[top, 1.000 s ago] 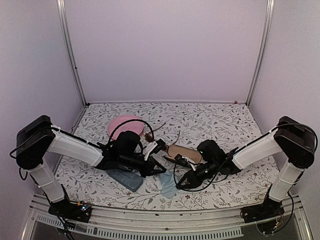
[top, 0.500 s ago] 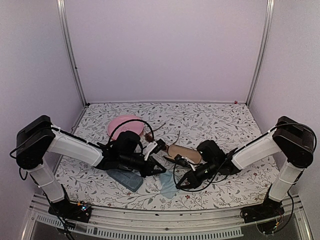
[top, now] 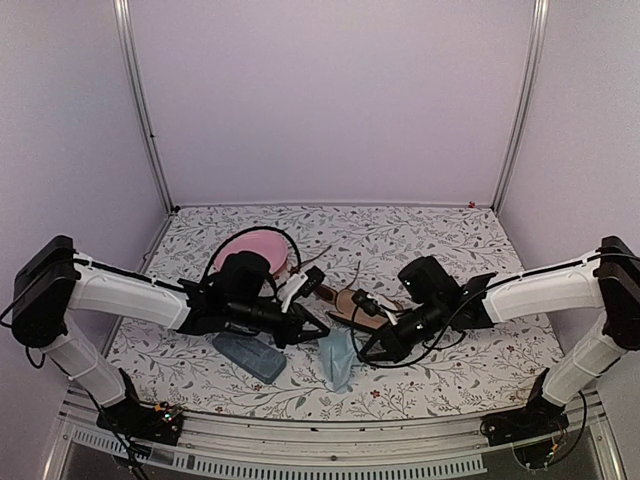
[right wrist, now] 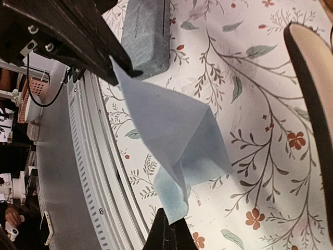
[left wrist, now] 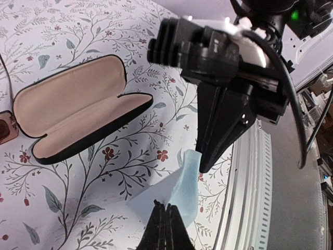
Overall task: Organize the sunglasses
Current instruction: Pick up the corner of the glasses cleaning cloth from the center of the board.
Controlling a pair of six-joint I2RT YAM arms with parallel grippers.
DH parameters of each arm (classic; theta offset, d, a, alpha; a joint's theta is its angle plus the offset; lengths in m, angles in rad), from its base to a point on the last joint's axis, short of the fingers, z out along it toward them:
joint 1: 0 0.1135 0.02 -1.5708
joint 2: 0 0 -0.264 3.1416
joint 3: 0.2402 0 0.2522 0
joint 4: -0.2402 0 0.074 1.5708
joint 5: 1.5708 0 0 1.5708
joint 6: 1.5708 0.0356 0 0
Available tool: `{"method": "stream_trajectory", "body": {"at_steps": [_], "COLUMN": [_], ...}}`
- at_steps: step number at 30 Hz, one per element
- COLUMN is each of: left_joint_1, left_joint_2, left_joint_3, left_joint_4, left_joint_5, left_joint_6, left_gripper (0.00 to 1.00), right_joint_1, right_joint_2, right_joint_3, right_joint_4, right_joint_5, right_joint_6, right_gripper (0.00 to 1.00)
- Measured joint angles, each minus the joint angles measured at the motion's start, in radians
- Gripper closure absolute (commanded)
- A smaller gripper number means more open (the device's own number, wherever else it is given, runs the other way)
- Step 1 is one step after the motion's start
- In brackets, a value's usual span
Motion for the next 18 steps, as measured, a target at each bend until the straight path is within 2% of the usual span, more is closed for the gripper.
{"method": "stream_trajectory", "body": {"at_steps": [10,18], "left_joint_1": [-0.017,-0.047], "left_joint_2": [-0.131,-0.199], "left_joint_3": [0.0,-0.001], "left_joint_4": [-0.121,-0.182], "left_joint_5": [-0.037,-0.069], "left_joint_6": [0.024,0.028], "left_gripper": [1.0,1.0], "right_joint_1": [-0.006,-0.007], "right_joint_2": [-0.043,-0.105], "right_joint_3": [0.133,0.188], "right_joint_4": [-0.314,-0.444], "right_joint_5": [0.111,0.14], "right_joint_6": [-0.097,-0.141], "right_gripper": [1.0,1.0]}}
